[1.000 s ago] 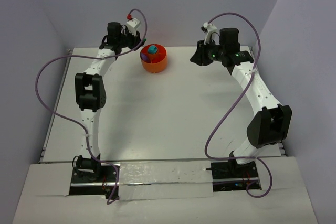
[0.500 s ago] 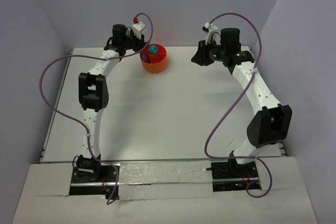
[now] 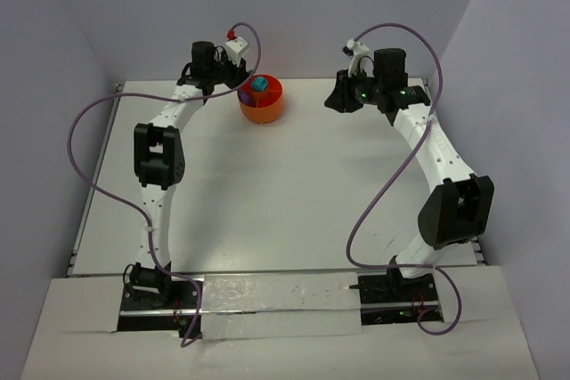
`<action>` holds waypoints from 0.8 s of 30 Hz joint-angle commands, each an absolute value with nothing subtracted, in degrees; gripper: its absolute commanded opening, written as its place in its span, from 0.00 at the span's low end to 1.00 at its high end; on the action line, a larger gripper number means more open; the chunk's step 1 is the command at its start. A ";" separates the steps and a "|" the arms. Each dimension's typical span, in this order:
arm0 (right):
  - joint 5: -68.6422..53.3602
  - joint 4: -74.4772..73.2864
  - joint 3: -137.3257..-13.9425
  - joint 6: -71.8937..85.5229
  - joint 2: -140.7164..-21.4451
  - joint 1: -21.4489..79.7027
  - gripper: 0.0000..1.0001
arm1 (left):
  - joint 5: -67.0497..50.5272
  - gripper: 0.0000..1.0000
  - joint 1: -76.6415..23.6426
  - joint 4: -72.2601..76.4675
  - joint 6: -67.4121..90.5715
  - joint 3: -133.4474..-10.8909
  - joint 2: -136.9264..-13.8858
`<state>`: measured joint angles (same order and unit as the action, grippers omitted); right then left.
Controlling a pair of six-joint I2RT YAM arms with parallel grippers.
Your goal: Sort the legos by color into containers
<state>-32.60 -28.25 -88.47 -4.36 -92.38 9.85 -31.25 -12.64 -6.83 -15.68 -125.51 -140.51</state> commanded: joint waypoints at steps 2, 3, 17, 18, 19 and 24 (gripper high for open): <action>-33.40 -27.77 -89.21 -4.60 -92.55 9.49 0.00 | -30.82 0.37 -12.83 -4.48 -15.91 -126.07 -138.69; -33.45 -27.83 -89.21 -4.57 -92.55 9.49 0.00 | -30.85 0.38 -12.83 -4.48 -15.91 -126.04 -138.58; -33.58 -24.63 -93.65 -1.26 -95.44 9.49 0.00 | -30.76 0.44 -12.57 -3.07 -13.29 -127.61 -133.54; -33.40 -23.93 -94.71 -1.23 -96.22 9.58 0.00 | -30.93 0.44 -12.48 -3.16 -12.76 -128.04 -132.48; -33.06 -23.05 -95.60 -0.12 -97.01 9.58 0.00 | -31.02 0.45 -12.40 -3.25 -12.23 -128.40 -131.43; -28.88 -13.68 -100.03 4.70 -103.66 11.99 0.00 | -33.44 0.47 -10.75 -2.90 -7.11 -119.77 -118.68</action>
